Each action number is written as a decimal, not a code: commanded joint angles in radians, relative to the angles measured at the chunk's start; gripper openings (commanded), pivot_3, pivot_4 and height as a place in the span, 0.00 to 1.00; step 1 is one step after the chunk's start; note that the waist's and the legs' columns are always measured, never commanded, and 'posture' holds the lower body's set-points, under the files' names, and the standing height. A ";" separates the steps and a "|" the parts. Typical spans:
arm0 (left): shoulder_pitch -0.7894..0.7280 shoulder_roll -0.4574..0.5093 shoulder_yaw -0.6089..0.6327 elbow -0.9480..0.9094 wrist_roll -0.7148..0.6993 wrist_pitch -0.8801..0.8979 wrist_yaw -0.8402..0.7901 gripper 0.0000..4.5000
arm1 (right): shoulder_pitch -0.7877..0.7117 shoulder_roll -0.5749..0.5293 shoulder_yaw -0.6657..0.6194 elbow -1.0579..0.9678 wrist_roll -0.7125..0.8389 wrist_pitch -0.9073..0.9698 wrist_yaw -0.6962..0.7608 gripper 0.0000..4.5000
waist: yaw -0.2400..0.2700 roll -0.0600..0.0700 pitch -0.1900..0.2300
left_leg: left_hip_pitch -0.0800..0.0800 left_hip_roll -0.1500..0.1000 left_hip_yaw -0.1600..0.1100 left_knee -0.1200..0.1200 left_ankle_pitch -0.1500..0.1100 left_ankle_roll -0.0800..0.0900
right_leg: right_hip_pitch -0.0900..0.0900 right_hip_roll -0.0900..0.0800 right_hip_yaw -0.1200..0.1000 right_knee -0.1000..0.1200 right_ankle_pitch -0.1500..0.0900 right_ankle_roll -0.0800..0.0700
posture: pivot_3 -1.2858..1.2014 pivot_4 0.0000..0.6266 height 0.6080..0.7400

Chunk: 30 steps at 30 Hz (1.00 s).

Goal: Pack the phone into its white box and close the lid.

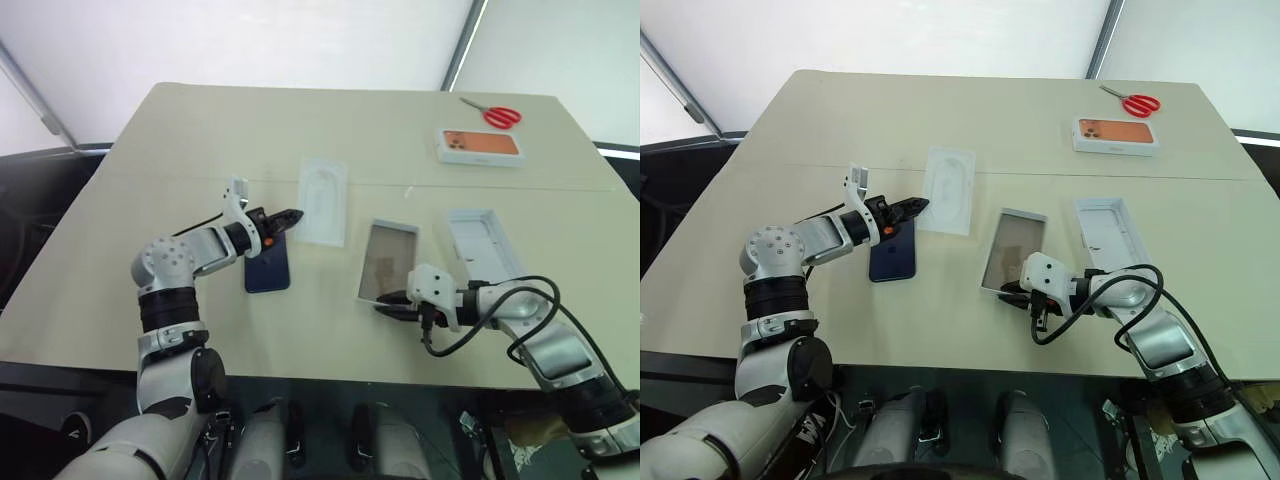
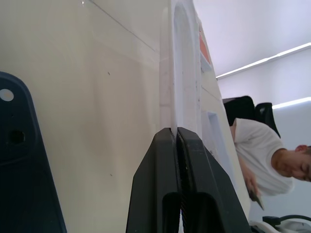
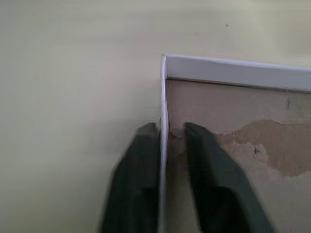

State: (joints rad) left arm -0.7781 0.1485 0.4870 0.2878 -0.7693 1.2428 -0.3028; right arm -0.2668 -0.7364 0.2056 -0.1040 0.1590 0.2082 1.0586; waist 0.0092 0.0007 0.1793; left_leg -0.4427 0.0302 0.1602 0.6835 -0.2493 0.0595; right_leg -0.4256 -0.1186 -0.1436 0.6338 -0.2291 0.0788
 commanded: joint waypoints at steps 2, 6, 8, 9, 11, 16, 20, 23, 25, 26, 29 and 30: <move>-0.024 -0.004 0.034 -0.014 -0.054 -0.005 0.017 0.00 | -0.081 0.029 0.019 0.060 -0.022 -0.080 0.030 0.01 | -0.003 0.000 0.000 | 0.000 0.000 0.000 0.000 0.000 0.000 | 0.000 0.000 0.000 0.000 0.000 0.000 | 0.52 0.24 0.98; -0.032 -0.005 0.039 -0.010 -0.069 -0.013 0.034 0.00 | -0.177 0.063 0.067 0.179 -0.092 -0.191 0.044 0.01 | -0.005 0.000 0.000 | 0.000 0.000 0.000 0.000 0.000 0.000 | 0.000 0.000 0.000 0.000 0.000 0.000 | 0.52 0.24 0.98; -0.032 -0.009 0.036 -0.014 -0.071 -0.015 0.042 0.00 | -0.234 0.091 0.091 0.263 -0.124 -0.253 0.045 0.01 | -0.005 0.000 0.000 | 0.000 0.000 0.000 0.000 0.000 0.000 | 0.000 0.000 0.000 0.000 0.000 0.000 | 0.52 0.24 0.98; -0.030 -0.011 0.035 -0.018 -0.072 -0.016 0.046 0.00 | -0.258 0.107 0.099 0.304 -0.137 -0.278 0.041 0.01 | -0.006 0.000 0.000 | 0.000 0.000 0.000 0.000 0.000 0.000 | 0.000 0.000 0.000 0.000 0.000 0.000 | 0.52 0.24 0.98; -0.028 -0.015 0.037 -0.024 -0.080 -0.014 0.055 0.00 | -0.295 0.131 0.111 0.376 -0.161 -0.340 0.039 0.01 | -0.005 0.000 0.000 | 0.000 0.000 0.000 0.000 0.000 0.000 | 0.000 0.001 0.000 0.000 0.000 0.000 | 0.52 0.24 0.98; -0.014 -0.027 0.042 -0.048 -0.097 -0.005 0.081 0.00 | -0.360 0.200 0.105 0.493 -0.154 -0.361 0.057 0.07 | -0.010 0.000 0.000 | 0.000 0.000 0.000 0.000 0.001 -0.001 | 0.000 0.001 0.000 0.000 0.000 0.000 | 0.52 0.24 0.98; 0.009 -0.053 0.034 -0.080 -0.113 0.001 0.106 0.00 | -0.375 0.216 0.092 0.522 -0.160 -0.374 0.051 0.42 | -0.019 0.000 0.000 | 0.000 0.000 0.000 0.000 0.001 -0.001 | 0.001 0.001 0.000 0.000 0.000 0.000 | 0.52 0.24 0.98; 0.032 -0.077 0.019 -0.112 -0.115 0.000 0.120 0.00 | -0.375 0.213 0.058 0.501 -0.138 -0.362 0.037 0.73 | -0.021 0.000 0.000 | 0.000 0.000 0.000 0.000 0.001 -0.001 | 0.001 0.001 0.000 0.000 0.000 0.000 | 0.52 0.24 0.98; 0.040 -0.090 0.020 -0.127 -0.118 0.001 0.137 0.00 | -0.370 0.207 0.023 0.467 -0.102 -0.321 0.037 0.73 | -0.021 0.000 0.000 | 0.000 0.000 0.000 0.000 0.001 -0.001 | 0.001 0.001 0.000 0.000 0.000 0.000 | 0.52 0.24 0.98; 0.043 -0.101 0.025 -0.134 -0.126 0.004 0.149 0.00 | -0.366 0.202 -0.004 0.437 -0.068 -0.281 0.039 0.73 | -0.020 0.000 0.000 | 0.000 0.000 0.000 0.000 0.001 -0.001 | 0.001 0.001 0.000 0.000 0.000 0.000 | 0.52 0.24 0.98; 0.056 -0.124 0.022 -0.158 -0.132 0.009 0.184 0.00 | -0.340 0.163 -0.064 0.359 -0.002 -0.190 0.057 0.73 | -0.018 0.000 0.000 | 0.000 0.000 0.000 0.000 0.001 -0.001 | 0.001 0.001 0.000 0.000 0.000 0.000 | 0.52 0.24 0.98; 0.060 -0.133 0.024 -0.163 -0.133 0.012 0.198 0.00 | -0.325 0.135 -0.076 0.343 -0.002 -0.175 0.065 0.73 | -0.017 0.000 0.000 | 0.000 0.000 0.000 0.000 0.001 -0.001 | 0.001 0.001 0.000 0.000 0.000 0.000 | 0.52 0.24 0.98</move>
State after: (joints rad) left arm -0.7175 0.0225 0.5142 0.1659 -0.8715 1.2501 -0.1229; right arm -0.6059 -0.5602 0.1801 0.2914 0.1255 0.0037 1.1110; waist -0.0079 0.0006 0.1793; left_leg -0.4427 0.0302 0.1596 0.6833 -0.2481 0.0582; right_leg -0.4249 -0.1181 -0.1434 0.6341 -0.2293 0.0790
